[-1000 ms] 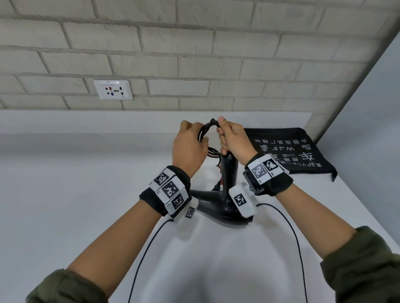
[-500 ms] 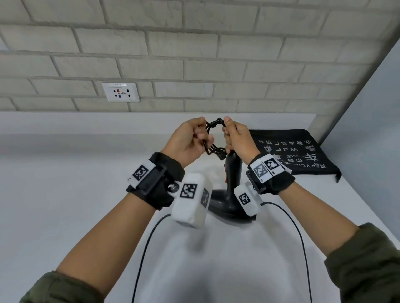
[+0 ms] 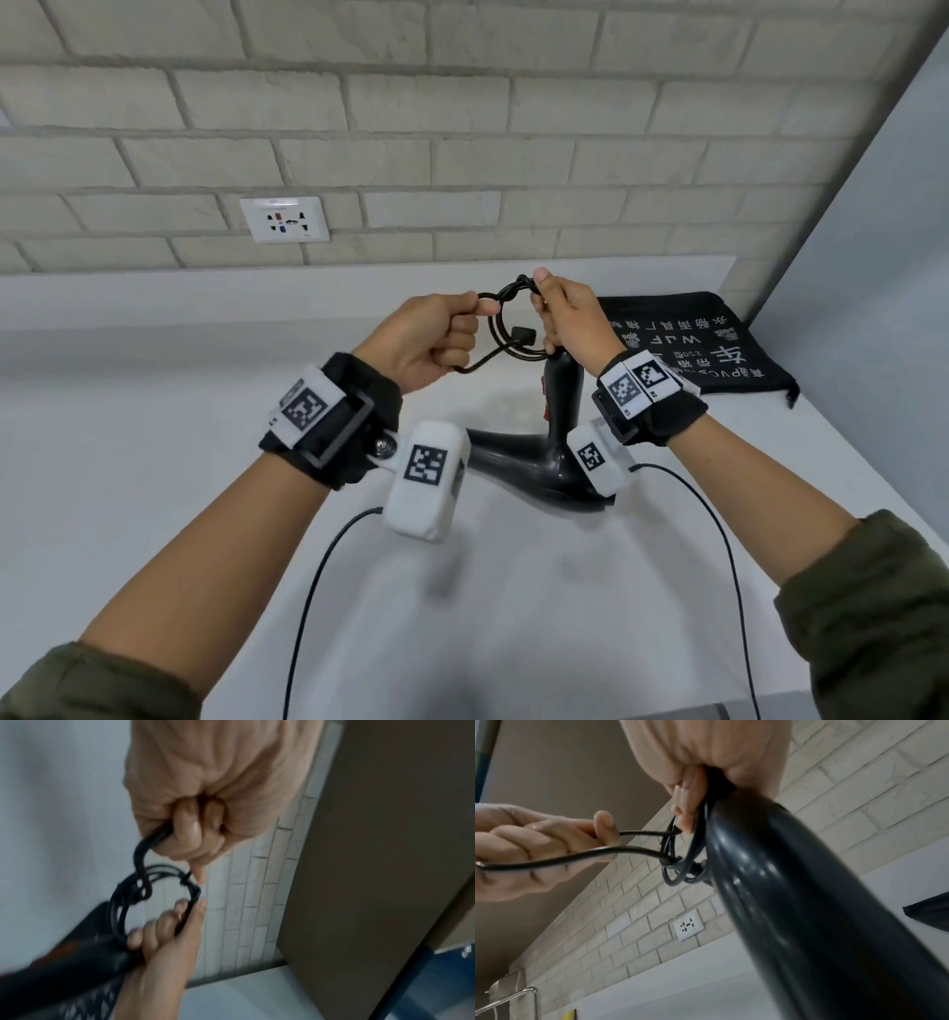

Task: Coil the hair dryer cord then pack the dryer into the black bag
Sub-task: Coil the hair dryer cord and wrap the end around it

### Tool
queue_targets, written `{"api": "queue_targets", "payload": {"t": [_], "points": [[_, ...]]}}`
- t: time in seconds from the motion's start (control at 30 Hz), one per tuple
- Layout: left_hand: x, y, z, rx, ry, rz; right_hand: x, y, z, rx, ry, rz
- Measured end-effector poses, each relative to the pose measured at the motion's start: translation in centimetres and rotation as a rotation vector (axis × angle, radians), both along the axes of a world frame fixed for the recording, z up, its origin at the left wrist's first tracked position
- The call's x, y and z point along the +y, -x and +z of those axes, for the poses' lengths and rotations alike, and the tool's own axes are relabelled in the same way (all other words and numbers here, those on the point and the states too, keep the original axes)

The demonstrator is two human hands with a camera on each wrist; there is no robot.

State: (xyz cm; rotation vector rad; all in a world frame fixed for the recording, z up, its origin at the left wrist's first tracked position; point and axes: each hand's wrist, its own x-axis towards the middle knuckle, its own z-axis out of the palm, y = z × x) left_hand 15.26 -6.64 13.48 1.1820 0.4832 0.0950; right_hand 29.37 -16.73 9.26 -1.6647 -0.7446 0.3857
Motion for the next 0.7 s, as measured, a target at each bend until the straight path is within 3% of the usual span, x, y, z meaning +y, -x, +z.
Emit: {"api": "queue_targets", "payload": {"t": [0.1,0.2,0.37,0.5,0.63,0.7], "points": [[1.7,0.3,2.0,0.11,-0.088,-0.103,0.0,-0.1,0.0,-0.03,0.009,0.024],[2.8,0.2,3.1,0.122,0.084,-0.15,0.1,-0.2,-0.3,-0.069,0.004,0.038],[1.0,-0.8,2.1,-0.044,0.374,0.021,0.2,-1.1,-0.6,-0.063,-0.038,0.033],[0.3,-1.6,1.9,-0.124,0.588,0.056,0.1,-1.6,-0.6,-0.051,-0.02,0.063],[1.2,-1.3,2.5,-0.106,0.689,-0.003,0.1,-2.1,-0.5,-0.043,-0.004,0.12],[1.9,-0.8,2.6,-0.047,0.6,-0.113,-0.1,-2.2,-0.5,-0.043,0.002,0.149]]}}
